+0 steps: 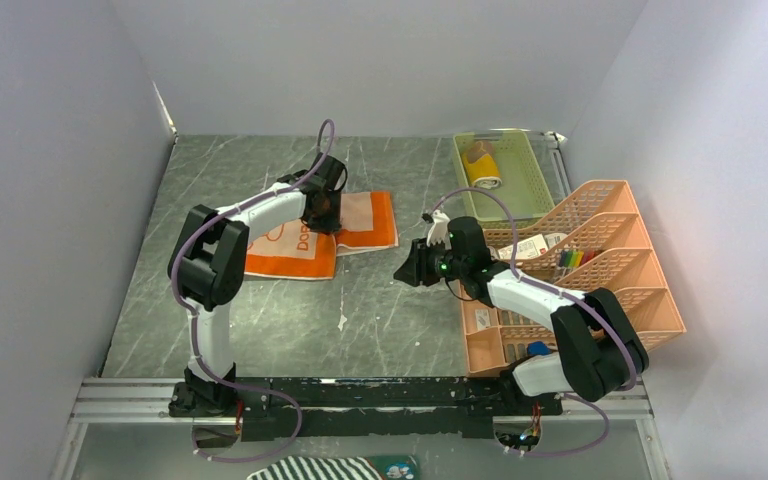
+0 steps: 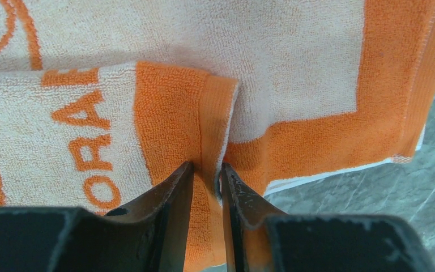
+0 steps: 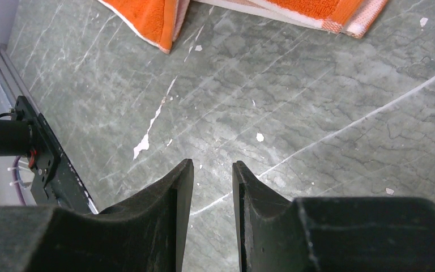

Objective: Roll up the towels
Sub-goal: Fold the towel at the center of the board.

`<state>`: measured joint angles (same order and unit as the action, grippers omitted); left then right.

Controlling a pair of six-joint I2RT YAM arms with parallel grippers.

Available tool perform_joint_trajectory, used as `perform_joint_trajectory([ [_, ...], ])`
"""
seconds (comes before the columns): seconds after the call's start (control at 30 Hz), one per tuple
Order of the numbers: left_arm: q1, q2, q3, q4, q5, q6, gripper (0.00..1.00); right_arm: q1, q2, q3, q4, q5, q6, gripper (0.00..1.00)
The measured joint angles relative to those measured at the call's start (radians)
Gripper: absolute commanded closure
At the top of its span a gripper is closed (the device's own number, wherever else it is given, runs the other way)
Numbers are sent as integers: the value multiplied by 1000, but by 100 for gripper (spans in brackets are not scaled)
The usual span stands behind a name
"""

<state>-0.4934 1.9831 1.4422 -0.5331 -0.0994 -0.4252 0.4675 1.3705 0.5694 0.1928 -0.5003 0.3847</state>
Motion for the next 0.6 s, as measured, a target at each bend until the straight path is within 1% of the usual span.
perform_joint_trajectory([
  [0.3,0,0,-2,5,13,5,65,-1,0,-12,2,0,0,68],
  [0.47,0,0,-2,-4,-29,7,67,-2,0,-16,3,0,0,68],
  [0.6,0,0,-2,-14,-54,6,66,-2,0,-16,4,0,0,68],
])
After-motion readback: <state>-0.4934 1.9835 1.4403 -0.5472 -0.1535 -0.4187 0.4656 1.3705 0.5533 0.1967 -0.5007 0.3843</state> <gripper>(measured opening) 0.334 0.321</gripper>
